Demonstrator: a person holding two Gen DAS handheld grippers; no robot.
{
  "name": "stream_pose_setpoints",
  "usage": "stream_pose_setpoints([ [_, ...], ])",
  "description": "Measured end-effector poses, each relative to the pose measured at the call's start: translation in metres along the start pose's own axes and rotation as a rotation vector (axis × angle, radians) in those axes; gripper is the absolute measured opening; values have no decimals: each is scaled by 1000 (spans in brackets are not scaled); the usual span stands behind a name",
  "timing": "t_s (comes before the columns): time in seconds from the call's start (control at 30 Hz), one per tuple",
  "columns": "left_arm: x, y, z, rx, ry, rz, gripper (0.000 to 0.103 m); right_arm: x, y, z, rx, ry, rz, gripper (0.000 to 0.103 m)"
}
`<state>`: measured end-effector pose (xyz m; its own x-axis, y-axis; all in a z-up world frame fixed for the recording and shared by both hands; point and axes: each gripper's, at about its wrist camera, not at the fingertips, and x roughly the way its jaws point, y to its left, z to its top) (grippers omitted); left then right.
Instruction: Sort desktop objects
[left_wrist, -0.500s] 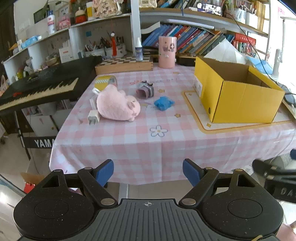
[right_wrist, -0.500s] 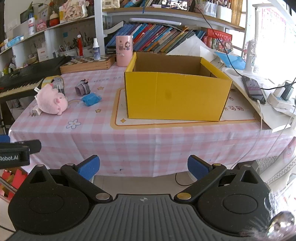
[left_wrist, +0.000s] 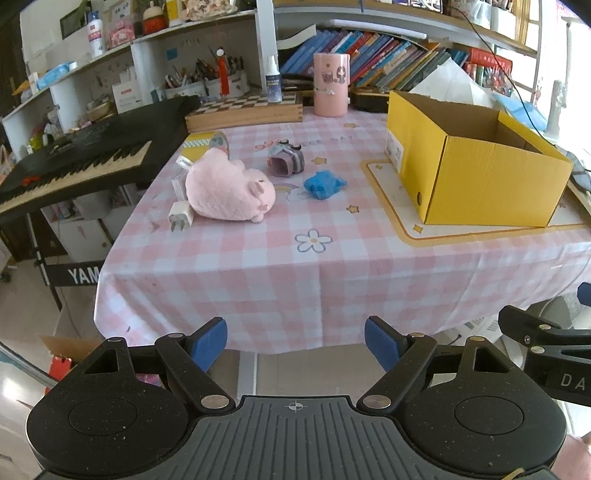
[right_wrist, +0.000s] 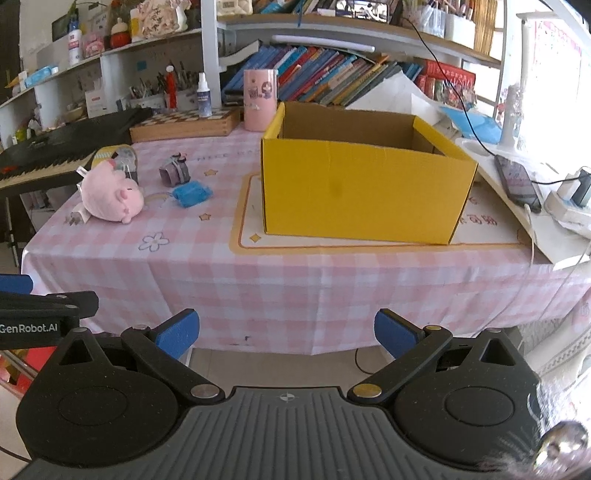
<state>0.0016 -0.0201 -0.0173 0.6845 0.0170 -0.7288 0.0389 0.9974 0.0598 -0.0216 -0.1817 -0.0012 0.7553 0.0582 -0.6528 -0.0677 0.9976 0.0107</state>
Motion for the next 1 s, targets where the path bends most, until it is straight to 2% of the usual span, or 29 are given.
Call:
stream_pose_setpoints([
  [0.47,1,5,3,-29,16,26,84,3,-3,1,1,15,-7,102],
  [0.73,-3,6,2,-34,-7,3,84,0,0,5,-82,-28,-14,103],
  [1.0,-5,13,6,-53,-39,-5,84,5,-7,10,2,-24,-35,103],
])
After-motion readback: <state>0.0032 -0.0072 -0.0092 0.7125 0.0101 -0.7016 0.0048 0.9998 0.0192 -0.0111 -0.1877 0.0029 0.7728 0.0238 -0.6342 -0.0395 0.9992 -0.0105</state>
